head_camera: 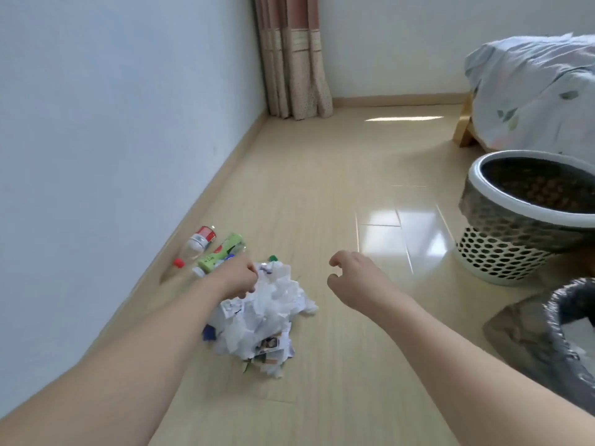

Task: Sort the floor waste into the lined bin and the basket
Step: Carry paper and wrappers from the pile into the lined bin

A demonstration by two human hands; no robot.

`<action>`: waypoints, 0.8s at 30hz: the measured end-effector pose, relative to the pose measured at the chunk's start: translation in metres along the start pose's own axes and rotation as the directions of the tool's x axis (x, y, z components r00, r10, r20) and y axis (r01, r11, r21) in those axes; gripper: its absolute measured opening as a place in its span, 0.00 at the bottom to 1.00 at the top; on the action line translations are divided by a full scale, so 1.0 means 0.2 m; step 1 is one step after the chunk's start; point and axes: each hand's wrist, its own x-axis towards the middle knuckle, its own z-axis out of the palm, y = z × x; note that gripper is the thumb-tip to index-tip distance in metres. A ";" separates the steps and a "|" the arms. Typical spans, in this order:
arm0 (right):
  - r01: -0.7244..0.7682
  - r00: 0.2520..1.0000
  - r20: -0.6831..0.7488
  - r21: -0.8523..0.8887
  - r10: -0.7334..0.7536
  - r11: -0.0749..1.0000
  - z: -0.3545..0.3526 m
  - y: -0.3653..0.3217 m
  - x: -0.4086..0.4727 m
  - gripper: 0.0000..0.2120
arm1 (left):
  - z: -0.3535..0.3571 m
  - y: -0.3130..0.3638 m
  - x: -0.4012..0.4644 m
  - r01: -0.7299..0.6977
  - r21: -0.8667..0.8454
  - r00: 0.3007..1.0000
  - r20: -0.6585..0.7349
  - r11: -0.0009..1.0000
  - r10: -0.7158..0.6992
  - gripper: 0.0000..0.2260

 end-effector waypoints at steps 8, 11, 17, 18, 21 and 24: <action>-0.023 0.973 0.230 -0.034 0.030 0.999 0.65 -0.30 0.19 0.20 | -0.14 -0.70 0.14 0.016 0.256 0.998 0.048 0.967 -0.029 0.10; -0.040 0.970 0.237 -0.098 0.063 0.994 0.79 -0.36 0.27 0.19 | -0.13 -0.77 0.23 -0.056 0.271 0.993 0.111 0.961 0.027 0.14; -0.050 0.985 0.144 -0.279 0.094 0.959 0.94 -0.45 0.39 0.11 | -0.07 -0.88 0.39 -0.082 0.194 0.994 0.081 0.978 0.067 0.09; -0.052 0.986 0.138 -0.301 0.098 0.952 0.95 -0.45 0.40 0.09 | -0.06 -0.89 0.40 -0.092 0.189 0.994 0.078 0.978 0.079 0.08; -0.072 0.984 0.137 -0.266 0.112 0.961 0.96 -0.45 0.42 0.09 | -0.04 -0.86 0.40 -0.156 0.164 0.982 0.132 0.974 0.135 0.06; -0.088 0.986 0.124 -0.188 0.112 0.978 0.93 -0.45 0.42 0.07 | -0.01 -0.80 0.37 -0.157 0.079 0.940 0.317 0.984 0.125 0.02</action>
